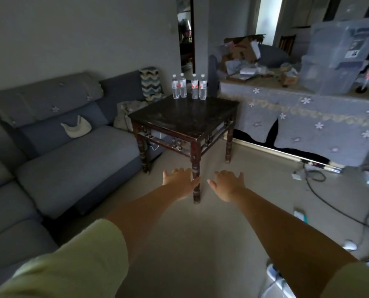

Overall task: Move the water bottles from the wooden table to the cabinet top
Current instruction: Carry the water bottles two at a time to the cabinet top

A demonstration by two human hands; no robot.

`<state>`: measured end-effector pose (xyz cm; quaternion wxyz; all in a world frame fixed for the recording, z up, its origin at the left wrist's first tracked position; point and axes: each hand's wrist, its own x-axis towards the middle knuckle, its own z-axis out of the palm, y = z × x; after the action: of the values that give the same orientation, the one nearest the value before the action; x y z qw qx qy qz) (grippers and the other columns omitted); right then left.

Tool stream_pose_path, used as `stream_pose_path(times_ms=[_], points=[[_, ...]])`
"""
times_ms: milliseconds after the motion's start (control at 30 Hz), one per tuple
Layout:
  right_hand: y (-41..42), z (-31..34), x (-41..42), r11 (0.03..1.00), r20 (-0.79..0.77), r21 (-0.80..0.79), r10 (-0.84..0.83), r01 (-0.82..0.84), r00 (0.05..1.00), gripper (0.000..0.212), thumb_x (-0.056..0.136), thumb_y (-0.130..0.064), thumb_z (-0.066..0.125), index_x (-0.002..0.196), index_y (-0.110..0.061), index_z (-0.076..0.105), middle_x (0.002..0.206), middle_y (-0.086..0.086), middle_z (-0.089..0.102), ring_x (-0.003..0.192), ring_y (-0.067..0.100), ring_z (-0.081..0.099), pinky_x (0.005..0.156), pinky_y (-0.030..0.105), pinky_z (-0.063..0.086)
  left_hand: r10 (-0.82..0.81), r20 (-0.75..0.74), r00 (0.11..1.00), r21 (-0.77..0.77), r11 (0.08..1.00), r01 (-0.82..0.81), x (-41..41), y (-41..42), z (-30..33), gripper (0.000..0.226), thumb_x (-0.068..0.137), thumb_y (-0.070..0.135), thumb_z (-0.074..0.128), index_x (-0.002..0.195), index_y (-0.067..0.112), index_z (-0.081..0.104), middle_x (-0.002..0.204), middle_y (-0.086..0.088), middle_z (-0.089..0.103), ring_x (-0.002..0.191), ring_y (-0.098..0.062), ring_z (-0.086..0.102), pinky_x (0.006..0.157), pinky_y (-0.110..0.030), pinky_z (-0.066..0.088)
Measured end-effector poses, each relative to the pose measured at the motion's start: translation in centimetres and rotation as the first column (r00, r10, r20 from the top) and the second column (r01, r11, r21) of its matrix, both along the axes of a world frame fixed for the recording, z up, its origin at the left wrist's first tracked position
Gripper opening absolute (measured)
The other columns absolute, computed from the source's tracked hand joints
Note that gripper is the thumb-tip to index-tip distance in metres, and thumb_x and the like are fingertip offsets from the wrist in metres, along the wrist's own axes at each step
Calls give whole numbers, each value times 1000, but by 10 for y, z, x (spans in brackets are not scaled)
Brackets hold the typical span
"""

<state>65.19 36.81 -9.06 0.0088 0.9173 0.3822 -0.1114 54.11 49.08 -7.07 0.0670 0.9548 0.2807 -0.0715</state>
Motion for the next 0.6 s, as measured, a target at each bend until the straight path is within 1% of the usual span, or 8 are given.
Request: stream_pose_path(times_ms=[167, 267, 367, 433, 500, 600], points=[[53, -8, 39, 999, 13, -36, 2, -1, 1000, 53, 101, -50, 23, 141, -19, 40, 141, 11, 48, 132, 29, 42, 113, 58, 18, 17, 22, 1000, -36, 999, -17, 32, 63, -18, 58, 95, 61, 25, 136, 22, 42, 139, -7, 48, 132, -27, 40, 111, -56, 17], [96, -2, 69, 998, 19, -44, -37, 37, 999, 53, 101, -50, 23, 139, -20, 43, 140, 10, 49, 131, 28, 44, 112, 57, 20, 18, 36, 999, -54, 998, -16, 53, 107, -17, 61, 95, 61, 27, 139, 22, 40, 143, -6, 45, 135, -27, 36, 113, -58, 12], [161, 2, 97, 999, 30, 20, -37, 37, 999, 50, 100, -50, 26, 127, -18, 52, 128, 9, 57, 122, 27, 51, 108, 50, 33, 40, 54, 998, -58, 998, -36, 75, 170, -7, 58, 95, 57, 29, 137, 20, 42, 142, -8, 47, 134, -29, 38, 113, -59, 13], [210, 9, 111, 997, 45, 77, -26, 22, 999, 46, 100, -50, 28, 120, -19, 56, 120, 8, 60, 119, 28, 54, 106, 52, 37, 53, 73, 996, -40, 998, -50, 90, 217, 4, 54, 96, 55, 30, 136, 21, 44, 143, -8, 46, 134, -30, 38, 113, -58, 15], [247, 17, 118, 996, 72, 93, -5, -1, 997, 45, 99, -50, 29, 118, -19, 56, 118, 8, 61, 117, 29, 55, 106, 54, 37, 75, 84, 994, -25, 997, -73, 104, 255, 14, 51, 96, 52, 30, 135, 23, 46, 144, -8, 45, 134, -30, 39, 112, -56, 20], [294, 18, 129, 996, 64, 82, 42, -47, 997, 46, 99, -50, 28, 122, -20, 54, 124, 7, 58, 123, 29, 52, 111, 57, 28, 73, 57, 996, -39, 997, -71, 123, 301, 14, 44, 99, 48, 28, 132, 29, 51, 144, -7, 44, 133, -31, 39, 109, -54, 28]])
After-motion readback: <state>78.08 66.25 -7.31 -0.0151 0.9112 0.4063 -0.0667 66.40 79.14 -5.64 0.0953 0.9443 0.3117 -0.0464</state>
